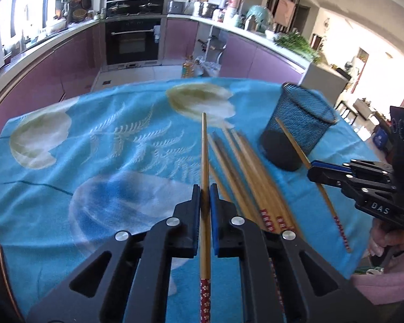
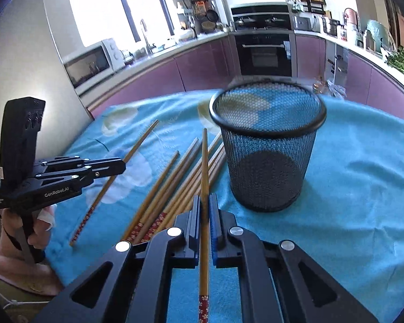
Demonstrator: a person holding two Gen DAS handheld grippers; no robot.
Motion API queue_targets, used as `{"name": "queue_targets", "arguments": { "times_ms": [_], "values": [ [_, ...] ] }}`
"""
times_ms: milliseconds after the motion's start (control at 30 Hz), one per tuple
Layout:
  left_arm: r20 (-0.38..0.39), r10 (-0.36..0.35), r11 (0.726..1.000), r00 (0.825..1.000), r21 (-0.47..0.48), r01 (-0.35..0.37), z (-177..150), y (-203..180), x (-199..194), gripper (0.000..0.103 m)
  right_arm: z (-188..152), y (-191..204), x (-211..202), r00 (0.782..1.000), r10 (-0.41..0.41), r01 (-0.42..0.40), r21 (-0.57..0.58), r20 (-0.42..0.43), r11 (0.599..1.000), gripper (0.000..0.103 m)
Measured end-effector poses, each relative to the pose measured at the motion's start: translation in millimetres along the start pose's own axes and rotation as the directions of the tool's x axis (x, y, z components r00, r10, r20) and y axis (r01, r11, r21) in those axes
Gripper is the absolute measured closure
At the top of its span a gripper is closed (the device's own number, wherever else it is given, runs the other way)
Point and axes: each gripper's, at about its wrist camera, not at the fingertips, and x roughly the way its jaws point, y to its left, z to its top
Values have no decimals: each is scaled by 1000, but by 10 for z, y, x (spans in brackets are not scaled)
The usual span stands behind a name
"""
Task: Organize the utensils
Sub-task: 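Lift the left tool's chopstick upright into the mesh cup and open while the right tool does likewise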
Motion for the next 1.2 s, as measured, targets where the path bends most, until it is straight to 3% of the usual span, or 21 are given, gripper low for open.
{"name": "queue_targets", "arguments": {
  "times_ms": [267, 700, 1100, 1200],
  "values": [
    [103, -150, 989, 983, 37, 147, 213, -163, -511, 95, 156, 21, -406, 987, 81, -81, -1, 142, 997, 98],
    [275, -257, 966, 926, 76, 245, 669, -342, -1082, 95, 513, -88, -794, 943, 141, -142, -20, 301, 990, 98],
    [354, -318, 948, 880, 134, 289, 1398, -787, -1241, 95, 1056, -287, -1129, 910, 78, -56, -64, 408, 996, 98],
    [358, -320, 947, 877, 149, 285, 1514, -906, -1201, 95, 1131, -339, -1159, 902, 50, -23, -70, 429, 997, 98]
  ]
}}
